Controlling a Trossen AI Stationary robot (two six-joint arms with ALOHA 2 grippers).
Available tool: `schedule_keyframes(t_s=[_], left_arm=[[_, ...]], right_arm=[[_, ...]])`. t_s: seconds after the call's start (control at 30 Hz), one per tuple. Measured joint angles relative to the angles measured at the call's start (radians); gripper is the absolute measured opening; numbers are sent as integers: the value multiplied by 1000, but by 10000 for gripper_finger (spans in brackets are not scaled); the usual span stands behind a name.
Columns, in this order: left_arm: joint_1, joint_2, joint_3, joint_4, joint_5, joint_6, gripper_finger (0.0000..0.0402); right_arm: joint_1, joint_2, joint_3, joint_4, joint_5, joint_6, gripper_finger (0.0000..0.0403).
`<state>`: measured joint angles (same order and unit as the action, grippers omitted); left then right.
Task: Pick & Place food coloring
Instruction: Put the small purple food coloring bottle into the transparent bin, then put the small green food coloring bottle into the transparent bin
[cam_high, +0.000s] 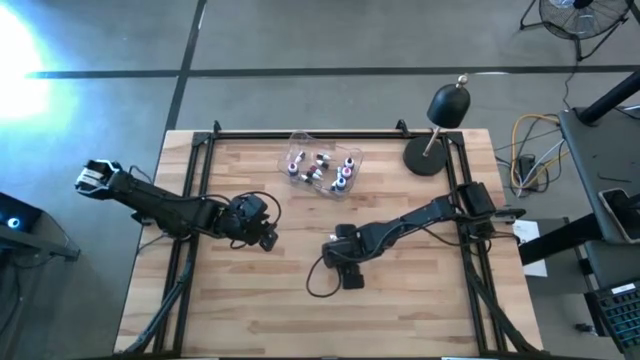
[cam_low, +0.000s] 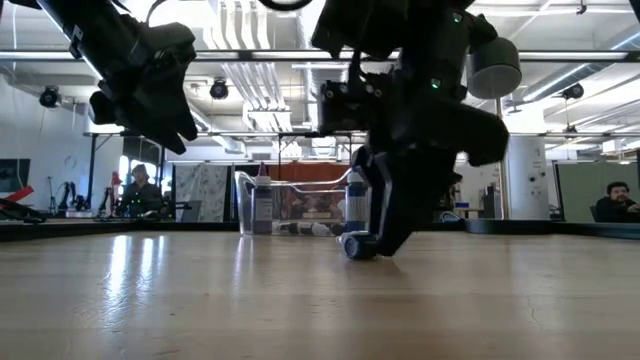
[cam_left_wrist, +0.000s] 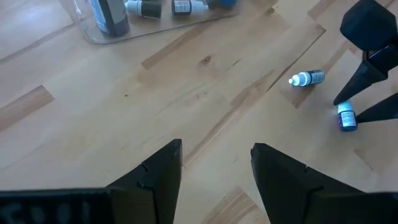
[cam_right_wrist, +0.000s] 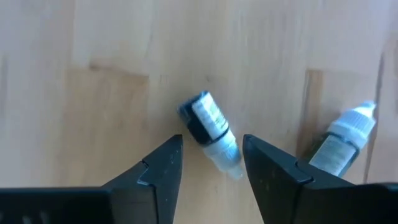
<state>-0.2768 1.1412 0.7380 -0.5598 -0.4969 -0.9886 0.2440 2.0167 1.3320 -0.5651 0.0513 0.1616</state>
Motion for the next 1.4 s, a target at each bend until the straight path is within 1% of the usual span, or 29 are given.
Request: schedule_keyframes(t_s=[0.17, 0.47, 0.57, 0.63, 0.7, 0.77, 0.83, 0.9, 1.0, 1.07, 1.13, 1.2, 1.27, 1.33, 1.4], left_arm=[[0, 0, 0, 0, 0, -1, 168], [0, 0, -5, 2, 1, -9, 168], [0, 0, -5, 2, 1, -9, 168], [0, 0, -5, 2, 1, -9, 168], [0, 0, -5, 2, 1, -8, 167], [0, 0, -5, 3, 1, -8, 167], [0, 0, -5, 4, 1, -8, 167], [0, 0, -5, 15, 0, -8, 167], [0, 0, -5, 28, -1, -7, 167], [0, 0, -5, 37, -2, -7, 167], [0, 0, -6, 57, -2, -7, 167], [1, 1, -7, 79, -3, -7, 168], [5, 5, -7, 112, -14, 3, 168], [11, 13, -8, 156, -20, 37, 168], [23, 30, -8, 230, -16, 105, 168]], right_arm=[[0, -1, -17, 0, -9, -12, 135], [-12, -3, 10, 5, -28, 77, 43], [-39, -26, 42, 10, -24, 117, 38], [-68, -62, 64, 22, 22, 131, 38], [-106, -110, 89, 27, 107, 139, 45], [-163, -153, 116, 22, 180, 185, 54], [-240, -191, 135, 12, 222, 257, 58], [-329, -223, 150, 15, 240, 310, 60], [-445, -250, 176, 17, 225, 332, 76], [-501, -260, 190, 5, 157, 341, 98], [-530, -269, 199, -9, 91, 345, 127], [-538, -284, 200, -13, 52, 345, 158], [-527, -304, 200, -28, 48, 331, 186], [-496, -322, 200, -58, 48, 280, 210], [-451, -342, 199, -112, 51, 220, 227]])
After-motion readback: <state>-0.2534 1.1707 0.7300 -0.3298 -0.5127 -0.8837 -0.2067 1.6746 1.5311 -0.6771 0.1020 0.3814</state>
